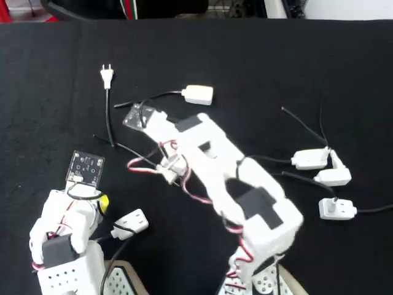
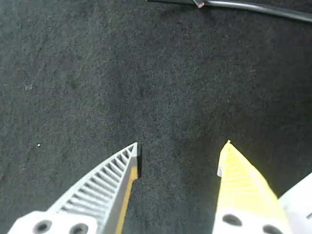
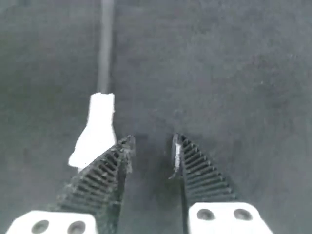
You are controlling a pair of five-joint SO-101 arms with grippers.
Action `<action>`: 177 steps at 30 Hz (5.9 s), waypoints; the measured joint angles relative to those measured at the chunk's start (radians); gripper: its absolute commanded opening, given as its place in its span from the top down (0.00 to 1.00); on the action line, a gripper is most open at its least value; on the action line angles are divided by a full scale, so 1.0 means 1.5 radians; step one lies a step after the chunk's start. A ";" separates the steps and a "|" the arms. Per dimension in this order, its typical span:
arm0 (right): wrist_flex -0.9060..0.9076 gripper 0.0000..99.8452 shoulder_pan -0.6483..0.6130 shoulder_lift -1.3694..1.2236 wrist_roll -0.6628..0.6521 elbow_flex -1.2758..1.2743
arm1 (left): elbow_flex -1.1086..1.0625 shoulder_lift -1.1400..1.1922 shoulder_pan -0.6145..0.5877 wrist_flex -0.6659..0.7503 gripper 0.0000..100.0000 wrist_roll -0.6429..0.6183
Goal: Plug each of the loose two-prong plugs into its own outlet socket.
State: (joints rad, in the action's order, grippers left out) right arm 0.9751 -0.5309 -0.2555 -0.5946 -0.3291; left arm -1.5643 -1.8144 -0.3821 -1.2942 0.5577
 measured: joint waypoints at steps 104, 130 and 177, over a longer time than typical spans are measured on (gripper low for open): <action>0.216 0.97 -0.028 -0.079 0.197 0.181 | 0.000 0.000 -0.003 0.000 0.73 0.000; -0.039 0.88 -0.034 0.598 0.295 -0.385 | -0.023 0.000 0.059 0.072 0.73 -0.115; 0.178 0.83 -0.021 0.024 0.155 -0.011 | -0.072 0.000 0.044 0.072 0.73 -0.018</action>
State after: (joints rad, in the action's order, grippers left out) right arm 1.2421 -0.5631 -0.2202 -0.3613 -0.3460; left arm -1.6717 -1.8144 -0.3161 -1.1868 0.5301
